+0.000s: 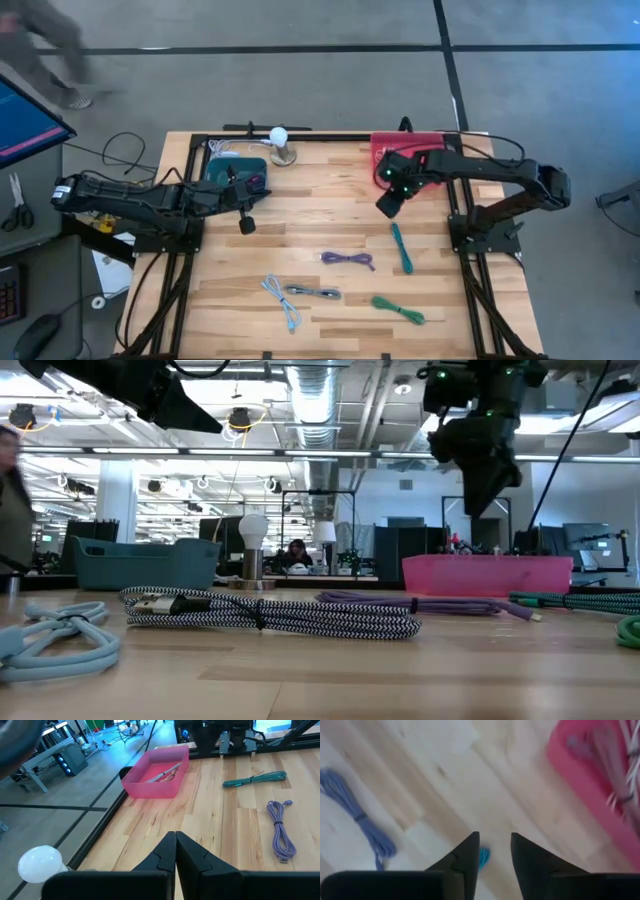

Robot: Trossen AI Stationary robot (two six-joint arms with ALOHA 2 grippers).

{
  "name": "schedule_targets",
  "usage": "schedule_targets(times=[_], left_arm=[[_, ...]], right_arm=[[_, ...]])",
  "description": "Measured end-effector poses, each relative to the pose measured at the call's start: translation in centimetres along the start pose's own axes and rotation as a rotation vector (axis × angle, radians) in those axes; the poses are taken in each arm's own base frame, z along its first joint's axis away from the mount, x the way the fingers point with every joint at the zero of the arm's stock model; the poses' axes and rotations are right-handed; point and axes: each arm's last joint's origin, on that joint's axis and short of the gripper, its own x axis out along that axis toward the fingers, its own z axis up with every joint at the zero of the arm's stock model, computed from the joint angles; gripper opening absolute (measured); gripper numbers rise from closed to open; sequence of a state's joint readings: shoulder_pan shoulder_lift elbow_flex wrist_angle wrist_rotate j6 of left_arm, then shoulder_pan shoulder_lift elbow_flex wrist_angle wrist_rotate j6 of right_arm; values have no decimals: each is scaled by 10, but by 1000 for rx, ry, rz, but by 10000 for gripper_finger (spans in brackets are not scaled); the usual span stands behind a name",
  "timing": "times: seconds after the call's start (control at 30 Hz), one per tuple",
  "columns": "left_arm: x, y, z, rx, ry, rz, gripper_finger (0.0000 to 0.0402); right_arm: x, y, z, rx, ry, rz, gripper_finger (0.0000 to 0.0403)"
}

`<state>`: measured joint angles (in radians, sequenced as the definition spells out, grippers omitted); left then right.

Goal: Pick & Place USB Port
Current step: Put the striped blue and black charger cable into the blue bin

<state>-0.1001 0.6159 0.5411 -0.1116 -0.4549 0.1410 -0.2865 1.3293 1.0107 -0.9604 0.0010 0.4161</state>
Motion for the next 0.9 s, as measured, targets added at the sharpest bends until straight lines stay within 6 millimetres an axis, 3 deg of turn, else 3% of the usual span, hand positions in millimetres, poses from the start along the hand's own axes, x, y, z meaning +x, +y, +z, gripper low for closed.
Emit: schedule_targets(times=[0.27, 0.47, 0.9], left_arm=[[0, 0, 0, 0, 0, 0, 8], [0, 0, 0, 0, 0, 0, 8], [0, 0, 0, 0, 0, 0, 8]], right_arm=[[-2, 18, -27, 54, 188, -16, 185], [-4, 31, -41, 112, 231, -37, 236], [-4, 56, -60, 180, 244, -47, 239]])
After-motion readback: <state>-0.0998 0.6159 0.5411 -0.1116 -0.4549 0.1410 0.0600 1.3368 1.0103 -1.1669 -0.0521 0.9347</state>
